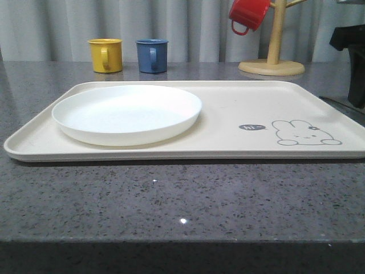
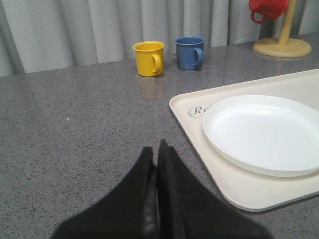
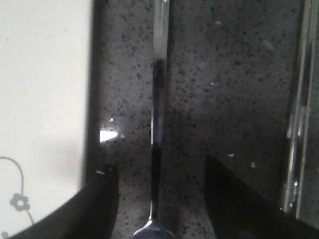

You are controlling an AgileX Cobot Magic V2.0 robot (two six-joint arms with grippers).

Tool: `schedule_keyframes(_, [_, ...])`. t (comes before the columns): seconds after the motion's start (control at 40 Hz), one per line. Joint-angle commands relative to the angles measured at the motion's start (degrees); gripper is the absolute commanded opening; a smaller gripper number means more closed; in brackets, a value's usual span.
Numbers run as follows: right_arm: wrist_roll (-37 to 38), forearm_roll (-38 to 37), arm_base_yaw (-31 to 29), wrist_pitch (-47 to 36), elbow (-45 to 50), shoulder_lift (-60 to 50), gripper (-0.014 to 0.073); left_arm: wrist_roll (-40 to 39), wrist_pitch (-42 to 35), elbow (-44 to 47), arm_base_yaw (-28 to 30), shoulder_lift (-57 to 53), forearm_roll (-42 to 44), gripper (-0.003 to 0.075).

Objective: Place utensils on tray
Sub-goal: 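Grasp the fork on the table with the right gripper, then lower the fork onto the tray beside the plate and open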

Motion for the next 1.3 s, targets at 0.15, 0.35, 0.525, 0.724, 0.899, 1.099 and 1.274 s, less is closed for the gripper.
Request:
schedule_keyframes(0.15, [-0.67, 0.13, 0.04, -1.42, -1.93, 0.47, 0.0411, -0.27, -4.62, -1.62, 0.06, 0.65, -0.61, -0.0018])
schedule_keyframes(0.35, [-0.67, 0.13, 0.04, -0.83, -1.93, 1.35, 0.0352, -0.27, -4.62, -1.62, 0.06, 0.65, -0.61, -0.0018])
schedule_keyframes(0.525, [-0.67, 0.18, 0.04, -0.38, -1.93, 1.10, 0.0156, -0.27, -4.62, -1.62, 0.06, 0.65, -0.61, -0.0018])
schedule_keyframes(0.724, [-0.67, 0.18, 0.04, 0.09, -1.93, 1.09, -0.0010, -0.27, -4.62, -1.62, 0.06, 0.65, -0.61, -0.0018])
schedule_keyframes(0.899, [-0.67, -0.64, 0.04, 2.52, -2.88, -0.31, -0.0039, -0.27, -4.62, -1.62, 0.06, 0.65, -0.61, -0.0018])
schedule_keyframes(1.099, [7.75, -5.95, 2.95, 10.34, -8.84, -4.32, -0.0040, -0.27, -4.62, -1.62, 0.06, 0.65, -0.61, -0.0018])
schedule_keyframes(1.274, [16.89, -10.33, 11.99, 15.78, -14.62, -4.54, -0.0040, -0.27, -4.62, -1.62, 0.06, 0.65, -0.61, -0.0018])
